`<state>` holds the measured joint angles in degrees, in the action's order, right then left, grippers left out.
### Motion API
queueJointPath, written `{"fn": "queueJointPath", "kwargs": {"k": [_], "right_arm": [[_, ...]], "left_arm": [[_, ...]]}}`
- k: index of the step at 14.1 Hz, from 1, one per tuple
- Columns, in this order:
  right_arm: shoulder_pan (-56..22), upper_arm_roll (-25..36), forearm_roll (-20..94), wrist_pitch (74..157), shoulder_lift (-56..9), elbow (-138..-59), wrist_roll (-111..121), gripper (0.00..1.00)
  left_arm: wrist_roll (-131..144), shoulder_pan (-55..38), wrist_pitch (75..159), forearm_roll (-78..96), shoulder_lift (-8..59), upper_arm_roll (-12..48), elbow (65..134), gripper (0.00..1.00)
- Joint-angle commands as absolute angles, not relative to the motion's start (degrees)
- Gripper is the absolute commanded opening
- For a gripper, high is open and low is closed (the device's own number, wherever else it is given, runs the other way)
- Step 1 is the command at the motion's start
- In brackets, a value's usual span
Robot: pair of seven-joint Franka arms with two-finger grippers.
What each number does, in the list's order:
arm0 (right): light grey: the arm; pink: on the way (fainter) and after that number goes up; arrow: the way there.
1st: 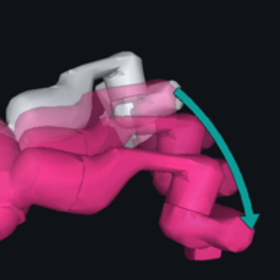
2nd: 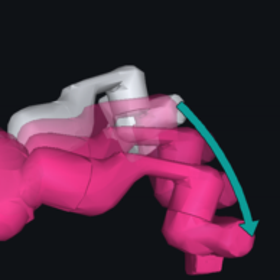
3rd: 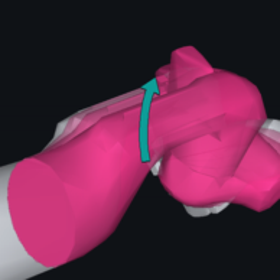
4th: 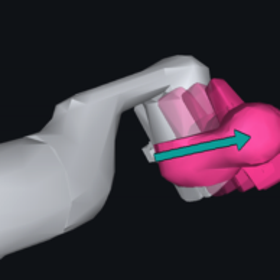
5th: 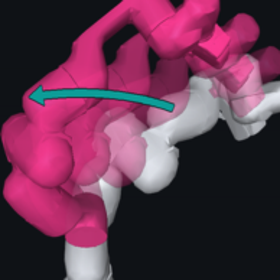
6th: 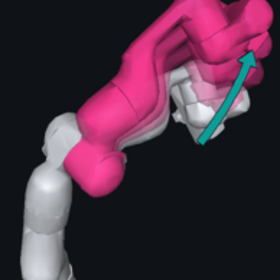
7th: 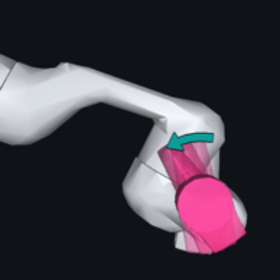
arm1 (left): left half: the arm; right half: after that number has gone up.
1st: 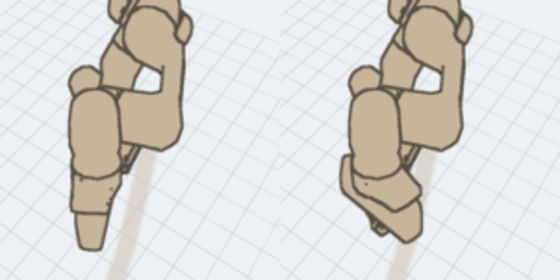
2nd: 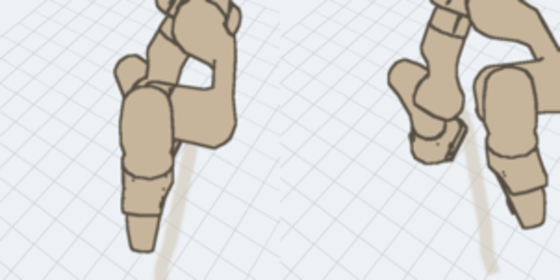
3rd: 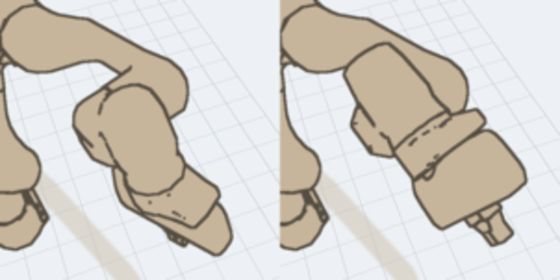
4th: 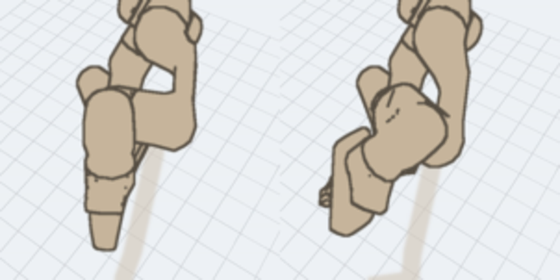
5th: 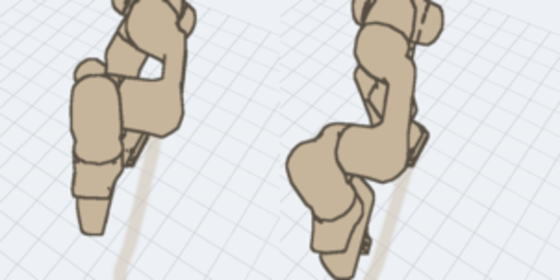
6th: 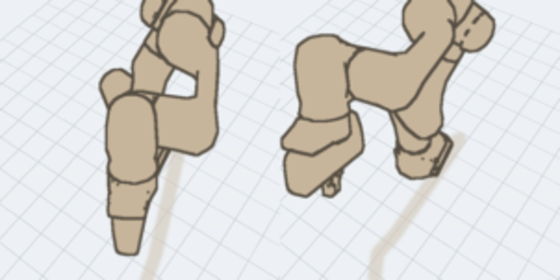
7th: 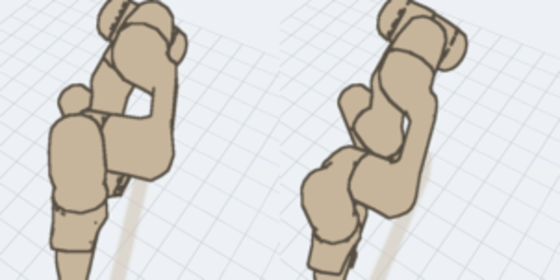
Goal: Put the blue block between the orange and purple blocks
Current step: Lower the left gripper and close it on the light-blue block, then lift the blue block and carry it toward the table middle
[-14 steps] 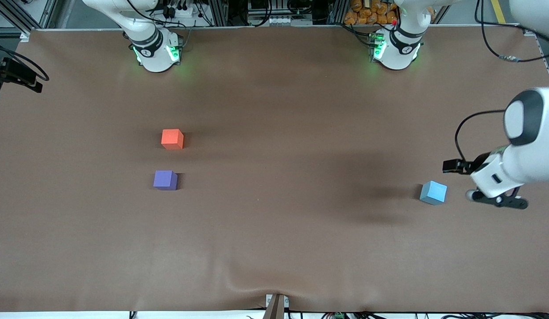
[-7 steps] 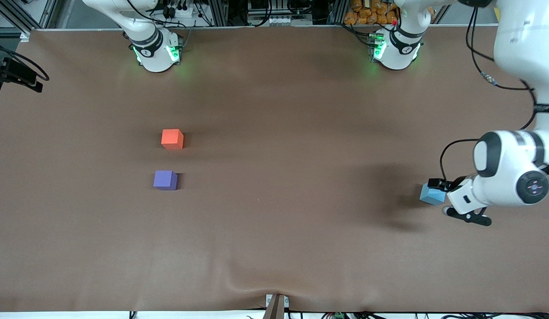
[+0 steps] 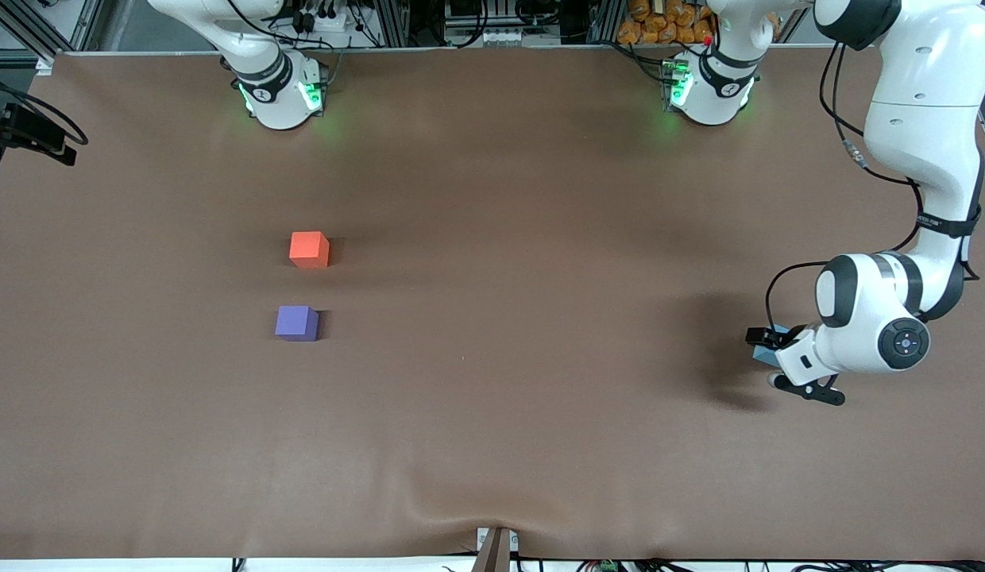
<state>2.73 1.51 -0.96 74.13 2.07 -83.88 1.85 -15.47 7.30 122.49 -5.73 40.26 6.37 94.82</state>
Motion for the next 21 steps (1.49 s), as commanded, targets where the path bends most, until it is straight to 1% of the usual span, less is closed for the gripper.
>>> {"fn": "queueJointPath", "kwargs": {"k": [1, 2, 3, 4, 6, 8, 10, 12, 13, 14, 17, 19, 21], "right_arm": [[3.43, 1.23, -0.88, 73.65, 2.29, -83.85, 2.11, 1.00], [3.43, 1.23, -0.88, 73.65, 2.29, -83.85, 2.11, 1.00], [3.43, 1.23, -0.88, 73.65, 2.29, -83.85, 2.02, 1.00], [3.60, 1.23, -0.88, 73.65, 2.20, -83.85, 2.02, 1.00], [3.60, 1.23, -0.88, 73.65, 2.20, -83.85, 2.02, 1.00], [3.60, 1.23, -0.88, 73.65, 2.20, -83.85, 2.11, 1.00], [3.60, 1.23, -0.88, 73.65, 2.20, -83.85, 2.02, 1.00], [3.60, 1.23, -0.88, 73.65, 2.20, -83.85, 2.02, 1.00], [3.69, 1.23, -0.79, 73.74, 2.11, -83.85, 2.02, 1.00], [3.69, 1.23, -0.79, 73.74, 2.11, -83.85, 2.02, 1.00], [3.87, 1.23, -0.79, 74.09, 2.02, -83.85, 2.02, 1.00], [3.95, 1.23, -0.18, 74.35, 2.02, -83.76, 2.11, 1.00], [4.39, 1.32, 1.14, 74.62, 1.67, -83.76, 2.20, 1.00]], "left_arm": [[-15.73, 7.30, 123.31, -8.25, 39.46, 6.42, 95.80, 0.34], [-15.56, 7.03, 123.31, -9.74, 39.38, 6.42, 95.71, 0.09], [-15.12, 6.86, 123.31, -10.45, 39.11, 6.50, 95.71, 0.02], [-15.03, 6.77, 123.22, -10.46, 38.76, 6.50, 95.54, 0.00], [-14.77, 6.68, 123.05, -10.28, 36.92, 7.12, 95.27, 0.00], [-12.93, 5.89, 122.78, -9.67, 34.55, 9.83, 95.45, 0.00], [-4.01, 5.71, 118.68, -9.67, 32.44, 16.14, 95.27, 0.00], [4.44, 5.28, 116.02, -9.76, 32.25, 22.38, 95.01, 0.00], [9.09, 3.79, 116.10, -9.76, 32.69, 24.76, 95.01, 0.00], [14.36, 0.91, 116.02, -9.84, 33.13, 25.57, 94.84, 0.00], [24.06, -10.08, 116.10, -9.67, 36.72, 25.49, 92.03, 0.00], [29.86, -15.27, 116.10, -9.40, 40.50, 25.49, 88.79, 0.00], [35.74, -21.94, 116.54, -9.49, 45.06, 25.05, 83.96, 0.00]]}}
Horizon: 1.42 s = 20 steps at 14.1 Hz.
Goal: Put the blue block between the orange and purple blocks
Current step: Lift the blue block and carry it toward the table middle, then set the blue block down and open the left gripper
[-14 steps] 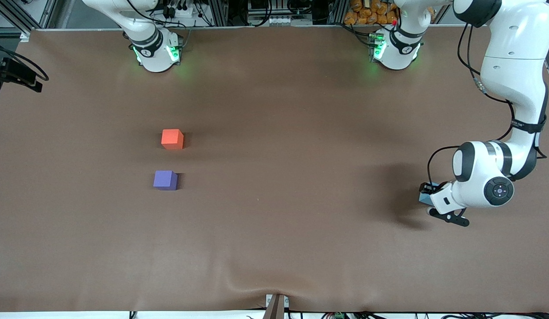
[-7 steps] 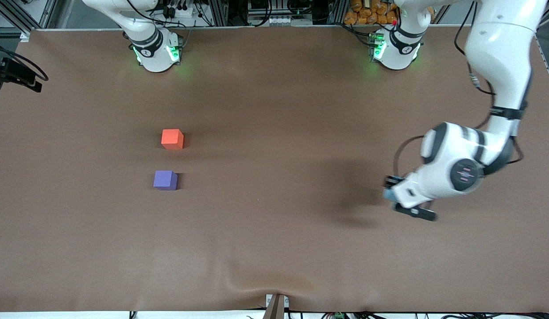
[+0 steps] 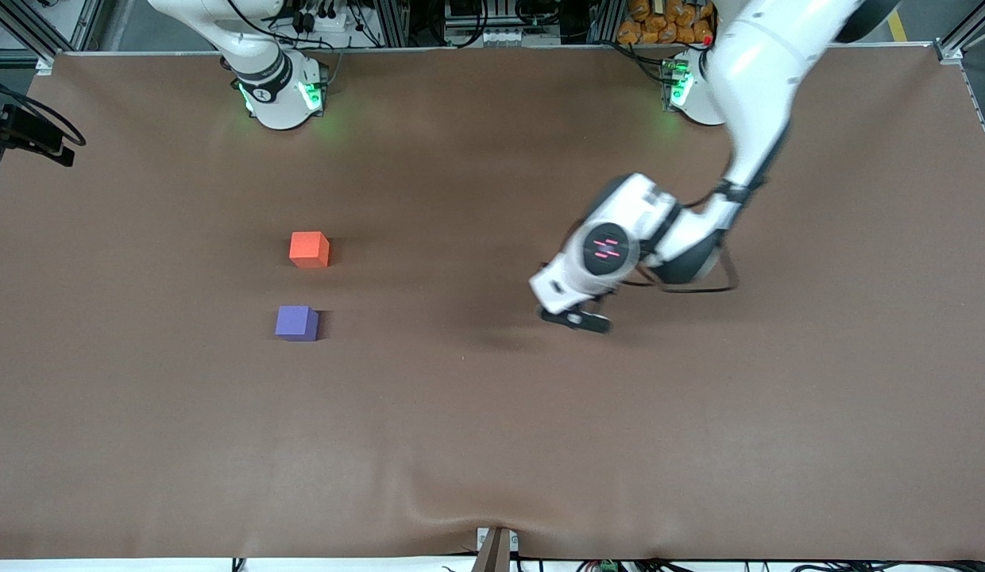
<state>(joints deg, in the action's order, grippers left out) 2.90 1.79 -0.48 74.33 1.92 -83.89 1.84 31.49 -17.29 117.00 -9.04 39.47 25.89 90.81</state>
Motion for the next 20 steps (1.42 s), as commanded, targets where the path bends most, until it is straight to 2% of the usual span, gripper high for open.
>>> {"fn": "queueJointPath", "kwargs": {"k": [1, 3, 4, 5, 6, 7, 10, 13, 17, 20], "right_arm": [[4.48, 1.32, 1.14, 74.71, 1.41, -83.67, 2.20, 1.00], [4.39, 1.23, 1.23, 74.79, 1.15, -83.67, 2.20, 1.00], [3.70, 1.32, 1.14, 74.71, -0.34, -83.58, 2.63, 1.00], [3.26, 1.23, 1.06, 74.71, -2.53, -83.67, 2.81, 1.00], [1.77, 1.23, 0.45, 74.27, -6.12, -83.15, 2.90, 1.00], [1.24, 1.23, 0.53, 74.27, -6.94, -83.06, 2.90, 1.00], [-0.43, 0.97, 1.23, 74.97, -8.52, -83.32, 2.90, 1.00], [-3.60, 0.97, 2.89, 79.52, -10.10, -85.94, 2.11, 1.00], [-4.04, 1.05, 13.34, 88.39, -10.46, -95.34, 1.93, 1.00], [-9.20, 0.97, 14.41, 92.53, -10.55, -97.47, -6.80, 1.00]], "left_arm": [[38.47, -25.02, 116.72, -9.49, 47.61, 24.09, 80.89, 0.00], [40.60, -31.00, 117.42, -9.41, 49.83, 20.67, 77.79, 0.00], [41.39, -33.46, 119.08, -9.40, 49.92, 19.09, 77.78, 0.04], [43.05, -34.88, 120.31, -9.40, 50.10, 18.12, 77.87, 0.17], [44.20, -35.59, 121.19, -9.40, 50.36, 17.76, 77.87, 0.53], [44.12, -35.60, 121.29, -9.49, 50.36, 17.75, 77.87, 1.00], [44.65, -34.81, 121.12, -9.32, 48.09, 17.84, 77.87, 1.00], [44.56, -31.92, 120.41, -9.32, 43.70, 17.84, 77.87, 1.00], [42.46, -22.44, 116.65, -9.58, 34.21, 18.37, 78.31, 1.00], [33.69, -14.53, 111.20, -9.41, 28.76, 18.54, 78.40, 1.00]]}}
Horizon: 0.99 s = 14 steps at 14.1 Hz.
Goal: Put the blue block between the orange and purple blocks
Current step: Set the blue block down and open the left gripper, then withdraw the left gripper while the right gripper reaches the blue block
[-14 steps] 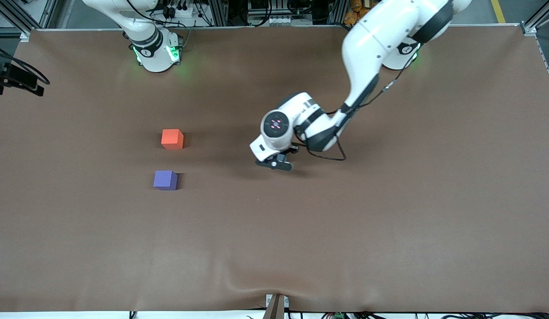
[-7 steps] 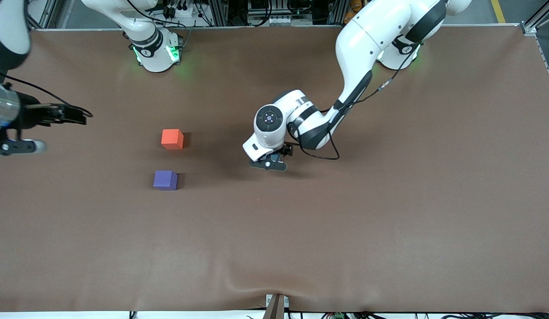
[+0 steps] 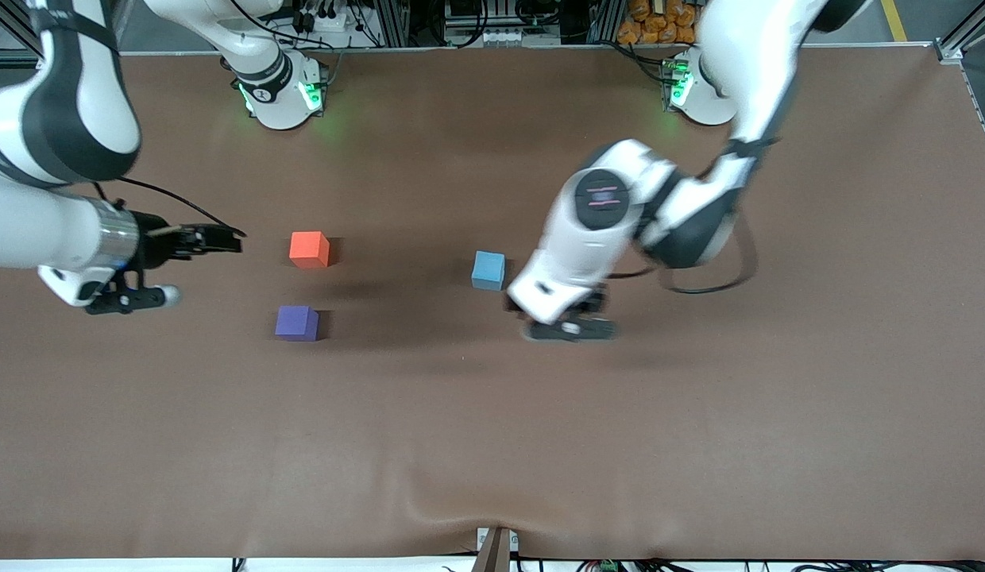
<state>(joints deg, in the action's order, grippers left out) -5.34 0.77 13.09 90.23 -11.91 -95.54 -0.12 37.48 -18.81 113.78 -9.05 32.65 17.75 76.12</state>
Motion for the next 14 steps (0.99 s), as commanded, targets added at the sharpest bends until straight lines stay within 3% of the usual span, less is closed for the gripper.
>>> {"fn": "queueJointPath", "kwargs": {"k": [1, 4, 9, 14], "right_arm": [[-12.10, 0.97, 14.33, 94.72, -10.55, -98.08, -12.16, 1.00], [-20.36, 0.97, 14.41, 101.84, -11.94, -100.10, -23.08, 1.00], [-36.44, 0.97, 14.15, 116.96, -20.19, -99.67, -44.09, 1.00], [-43.14, 1.05, 13.45, 129.96, -28.90, -98.97, -46.23, 1.00]], "left_arm": [[31.14, -12.33, 109.96, -9.40, 27.52, 18.54, 78.49, 1.00], [24.28, -7.22, 106.27, -9.06, 24.62, 18.54, 78.49, 1.00], [16.27, 0.60, 99.33, -5.36, 19.08, 18.54, 78.49, 1.00], [15.82, 4.13, 93.97, -4.93, 14.52, 18.46, 79.97, 1.00]]}}
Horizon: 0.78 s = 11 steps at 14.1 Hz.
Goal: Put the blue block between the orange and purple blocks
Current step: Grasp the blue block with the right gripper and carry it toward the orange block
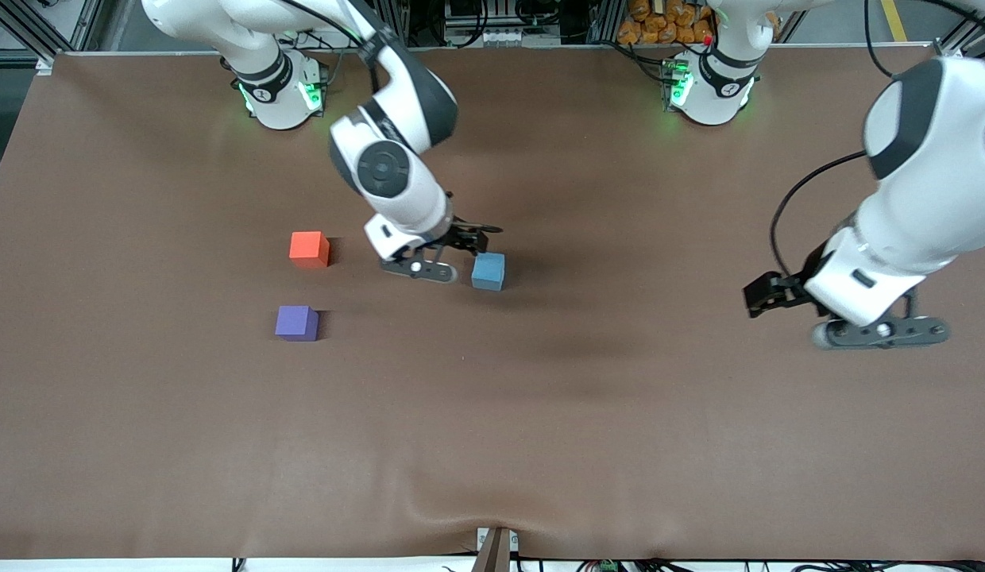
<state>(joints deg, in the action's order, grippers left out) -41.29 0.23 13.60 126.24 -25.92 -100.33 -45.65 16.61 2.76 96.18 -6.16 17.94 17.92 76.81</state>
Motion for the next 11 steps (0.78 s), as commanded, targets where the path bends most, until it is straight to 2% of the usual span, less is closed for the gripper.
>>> {"fn": "queueJointPath", "kwargs": {"k": [1, 4, 5, 7, 8, 9, 10, 11], "right_arm": [[-44.20, 1.05, 13.36, 133.04, -30.83, -98.70, -46.23, 1.00], [-46.14, 1.14, 13.36, 137.54, -35.76, -97.30, -46.75, 1.00], [-46.66, 1.14, 13.36, 137.55, -36.99, -96.51, -47.71, 1.00], [-47.19, 1.14, 11.61, 137.72, -38.31, -96.24, -48.51, 1.00], [-47.46, 1.14, 10.47, 137.72, -38.67, -96.07, -48.43, 0.70], [-47.46, 1.14, 9.50, 137.55, -38.58, -95.80, -48.08, 0.32], [-46.76, 1.06, 9.32, 136.68, -38.24, -94.41, -48.08, 0.00], [-46.50, 1.23, 9.23, 134.58, -37.71, -93.87, -47.82, 0.00]], "left_arm": [[15.82, 5.78, 92.56, -4.40, 12.94, 18.54, 81.29, 1.00], [15.73, 5.89, 91.49, -3.52, 5.57, 17.32, 89.26, 1.00], [15.56, 4.15, 91.58, -3.52, 3.19, 15.05, 92.25, 1.00], [14.51, -3.74, 91.76, -3.34, -0.34, 6.46, 95.70, 1.00], [12.33, -4.74, 91.76, -2.64, -0.53, 4.94, 95.71, 1.00], [9.78, -4.57, 91.76, -2.03, -0.79, 4.84, 95.63, 1.00], [7.32, -3.70, 91.76, -1.93, -1.31, 4.83, 95.54, 1.00], [5.64, -3.08, 91.67, -1.85, -1.67, 4.92, 95.28, 1.00]]}}
